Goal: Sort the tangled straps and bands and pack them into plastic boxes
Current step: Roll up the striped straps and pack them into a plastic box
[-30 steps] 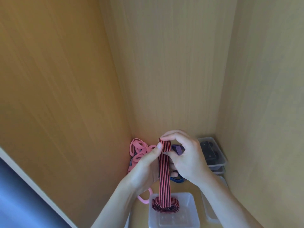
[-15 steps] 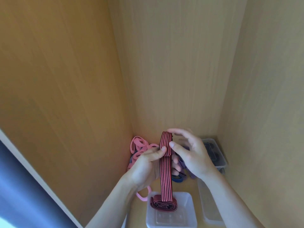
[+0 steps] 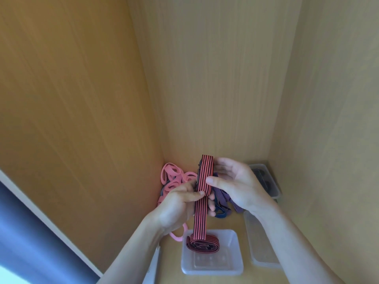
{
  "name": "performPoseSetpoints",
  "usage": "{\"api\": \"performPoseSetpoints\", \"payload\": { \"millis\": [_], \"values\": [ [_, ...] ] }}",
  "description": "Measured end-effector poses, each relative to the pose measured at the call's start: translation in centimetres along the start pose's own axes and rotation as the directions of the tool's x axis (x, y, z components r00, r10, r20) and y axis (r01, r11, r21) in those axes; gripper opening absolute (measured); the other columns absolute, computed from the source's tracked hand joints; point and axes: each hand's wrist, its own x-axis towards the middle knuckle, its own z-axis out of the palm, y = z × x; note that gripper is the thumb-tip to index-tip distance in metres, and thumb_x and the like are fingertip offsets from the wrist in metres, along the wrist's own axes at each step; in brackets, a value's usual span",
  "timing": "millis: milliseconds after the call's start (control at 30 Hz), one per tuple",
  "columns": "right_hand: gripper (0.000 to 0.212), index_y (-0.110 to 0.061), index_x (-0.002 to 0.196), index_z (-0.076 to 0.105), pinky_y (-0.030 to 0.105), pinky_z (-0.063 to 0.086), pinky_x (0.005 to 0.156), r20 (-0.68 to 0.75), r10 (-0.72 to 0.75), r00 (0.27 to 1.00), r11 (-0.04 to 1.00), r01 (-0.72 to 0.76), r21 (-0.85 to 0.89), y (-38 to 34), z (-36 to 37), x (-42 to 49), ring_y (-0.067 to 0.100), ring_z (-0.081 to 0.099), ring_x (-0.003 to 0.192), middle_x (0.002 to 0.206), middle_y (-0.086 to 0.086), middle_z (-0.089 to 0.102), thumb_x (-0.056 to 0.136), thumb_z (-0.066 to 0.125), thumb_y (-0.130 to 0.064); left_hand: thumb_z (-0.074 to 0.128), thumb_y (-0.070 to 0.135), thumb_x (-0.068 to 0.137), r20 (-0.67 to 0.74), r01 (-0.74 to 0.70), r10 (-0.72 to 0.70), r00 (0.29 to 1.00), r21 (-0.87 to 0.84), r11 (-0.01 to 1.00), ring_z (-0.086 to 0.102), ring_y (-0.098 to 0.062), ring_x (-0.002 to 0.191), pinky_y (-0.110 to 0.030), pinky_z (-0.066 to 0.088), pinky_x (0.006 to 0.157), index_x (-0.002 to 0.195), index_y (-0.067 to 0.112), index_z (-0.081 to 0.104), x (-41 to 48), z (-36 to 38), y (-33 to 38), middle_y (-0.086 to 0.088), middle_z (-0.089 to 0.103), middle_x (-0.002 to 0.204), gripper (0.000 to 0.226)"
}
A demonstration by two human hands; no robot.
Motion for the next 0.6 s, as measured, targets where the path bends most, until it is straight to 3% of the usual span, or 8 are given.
{"api": "performPoseSetpoints", "payload": {
  "millis": [67, 200, 300, 367, 500, 600],
  "values": [
    [0.040, -0.023, 0.114, 0.066, 0.035, 0.056, 0.094, -0.002, -0.001, 1.000, 1.000, 0.001, 0.002, 0.2, 0.4, -0.2, 0.016, 0.072, 0.102, 0.109, -0.001, 0.075, 0.082, 0.080, -0.003, 0.047, 0.002, 0.077, 0.003, 0.023, -0.023, 1.000, -0.008, 1.000, 0.050, -0.028, 0.069, -0.043, 0.052, 0.068, 0.144, -0.006, 0.035, 0.2, -0.2, -0.1, -0.015, 0.051, 0.083, 0.069],
    [0.042, -0.020, 0.116, 0.064, 0.045, 0.061, 0.063, -0.003, 0.066, 0.998, 0.985, -0.065, 0.158, 0.6, 1.5, -0.7, 0.027, 0.073, 0.073, 0.104, 0.008, 0.074, 0.081, 0.080, -0.003, 0.043, 0.002, 0.070, -0.025, 0.056, -0.056, 0.998, 0.011, 0.998, 0.045, -0.025, 0.063, -0.040, 0.049, 0.062, 0.137, -0.002, 0.044, 0.2, -0.5, -0.5, -0.014, 0.047, 0.078, 0.067],
    [0.042, -0.020, 0.117, 0.063, 0.048, 0.059, 0.061, -0.020, 0.076, 0.997, 0.984, -0.071, 0.164, 1.1, 1.7, -0.8, 0.030, 0.068, 0.064, 0.102, 0.009, 0.074, 0.083, 0.077, -0.002, 0.041, -0.001, 0.077, -0.059, 0.034, -0.033, 0.998, 0.008, 0.999, 0.047, -0.025, 0.064, -0.040, 0.050, 0.063, 0.134, -0.004, 0.045, 0.1, -0.4, -1.1, -0.014, 0.049, 0.080, 0.057],
    [0.042, -0.023, 0.117, 0.062, 0.049, 0.059, 0.065, -0.054, 0.062, 0.997, 0.989, -0.054, 0.138, 1.2, 1.7, -0.9, 0.031, 0.067, 0.065, 0.104, 0.006, 0.074, 0.085, 0.075, 0.002, 0.036, -0.008, 0.089, -0.095, 0.020, -0.020, 0.995, -0.005, 1.000, 0.051, -0.028, 0.065, -0.041, 0.053, 0.063, 0.129, -0.006, 0.046, 0.2, -0.5, -1.6, -0.019, 0.054, 0.083, 0.042],
    [0.053, -0.036, 0.118, 0.061, 0.033, 0.052, 0.099, -0.112, -0.054, 0.992, 0.995, 0.044, -0.091, 1.4, 1.6, -1.2, 0.008, 0.068, 0.108, 0.113, -0.012, 0.073, 0.081, 0.079, -0.002, 0.030, 0.002, 0.106, -0.098, 0.095, -0.086, 0.991, 0.093, 0.991, 0.062, -0.031, 0.065, -0.041, 0.057, 0.067, 0.113, -0.006, 0.050, -0.2, -1.3, -2.1, -0.025, 0.065, 0.085, 0.022],
    [0.056, -0.034, 0.123, 0.062, 0.025, 0.049, 0.101, -0.111, -0.120, 0.987, 0.983, 0.102, -0.155, 1.9, 1.9, -1.8, 0.004, 0.065, 0.113, 0.116, -0.014, 0.072, 0.080, 0.078, -0.003, 0.036, 0.008, 0.107, -0.116, 0.109, -0.092, 0.989, 0.155, 0.982, 0.067, -0.031, 0.070, -0.040, 0.059, 0.071, 0.109, -0.007, 0.056, -0.3, -1.8, -2.6, -0.026, 0.070, 0.093, 0.025]
  ]
}}
